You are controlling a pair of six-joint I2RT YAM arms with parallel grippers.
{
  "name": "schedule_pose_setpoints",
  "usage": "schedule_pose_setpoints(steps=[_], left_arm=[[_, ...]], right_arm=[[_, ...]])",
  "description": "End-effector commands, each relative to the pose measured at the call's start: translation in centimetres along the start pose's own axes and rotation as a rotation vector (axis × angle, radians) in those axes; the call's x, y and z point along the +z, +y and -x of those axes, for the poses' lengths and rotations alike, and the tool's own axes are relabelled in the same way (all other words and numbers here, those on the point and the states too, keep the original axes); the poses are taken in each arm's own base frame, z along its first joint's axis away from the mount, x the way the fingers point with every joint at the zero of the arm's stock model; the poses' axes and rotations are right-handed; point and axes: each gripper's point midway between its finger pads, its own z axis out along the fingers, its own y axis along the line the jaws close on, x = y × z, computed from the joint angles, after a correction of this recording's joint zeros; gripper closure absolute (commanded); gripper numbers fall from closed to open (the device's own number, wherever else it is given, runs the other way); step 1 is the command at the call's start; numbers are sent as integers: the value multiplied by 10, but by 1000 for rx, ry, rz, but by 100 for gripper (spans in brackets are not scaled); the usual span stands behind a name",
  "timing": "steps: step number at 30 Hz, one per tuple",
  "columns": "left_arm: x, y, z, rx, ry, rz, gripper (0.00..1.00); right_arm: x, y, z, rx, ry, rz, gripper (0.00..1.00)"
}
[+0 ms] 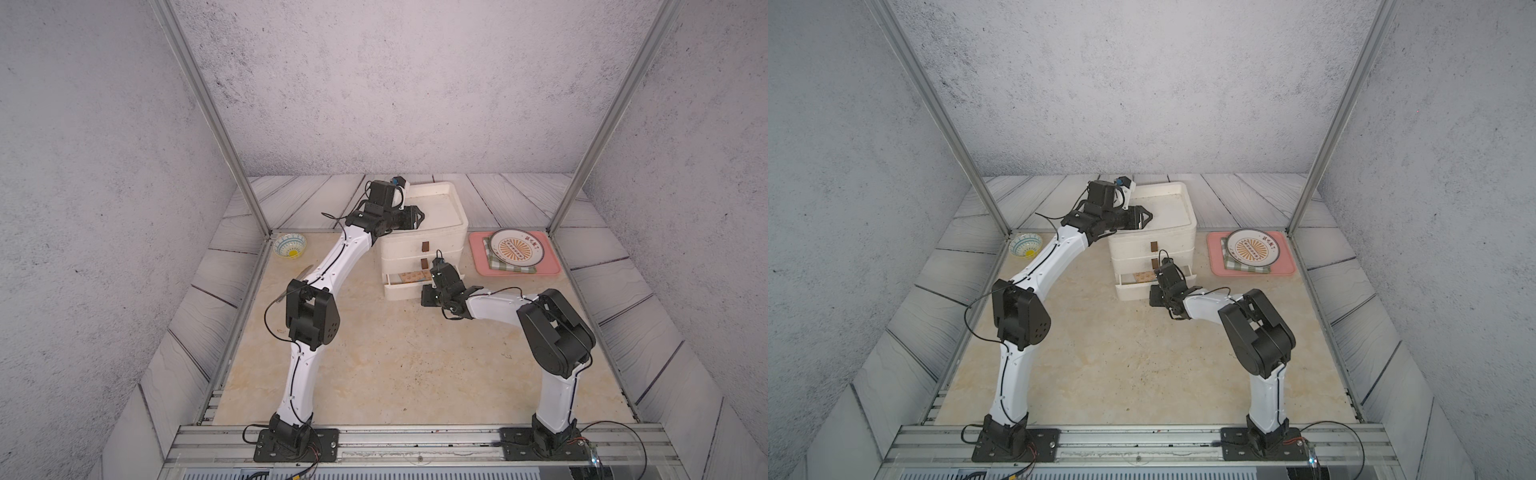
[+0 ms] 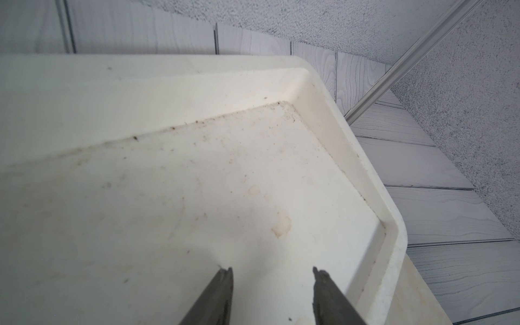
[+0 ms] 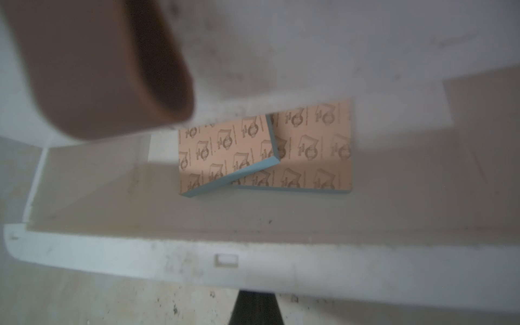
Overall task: Please put the sticky notes in the drawer by color
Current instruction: Close the drawer in the storage box.
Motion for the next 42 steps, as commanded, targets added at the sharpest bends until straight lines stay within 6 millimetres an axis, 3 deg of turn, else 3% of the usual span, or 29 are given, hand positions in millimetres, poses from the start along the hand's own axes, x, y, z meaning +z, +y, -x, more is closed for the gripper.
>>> schedule_pose_setpoints(steps=[1, 11, 16, 22, 27, 32, 35, 42], left_arm=[[16, 34, -84, -111, 253, 88, 48], [-1, 30, -88, -120, 250, 89, 48], [-13, 23, -82, -109, 243, 87, 48], [-28, 12, -70, -118, 213, 67, 48], [-34, 10, -66, -116, 213, 73, 47], [-33, 12, -73, -114, 237, 77, 47], [-40, 10, -66, -94, 224, 87, 47], [-72, -16, -22, -51, 144, 56, 43]], right_arm=[[14, 6, 28, 2, -132, 26, 97], [26, 19, 69, 42, -338, 85, 96], [24, 17, 68, 50, -358, 91, 95], [4, 3, 72, 106, -483, 85, 94], [24, 5, 69, 150, -484, 120, 94], [30, 13, 74, 210, -524, 206, 93], [8, 13, 71, 206, -533, 216, 93], [-77, -27, 67, 150, -560, 43, 84]])
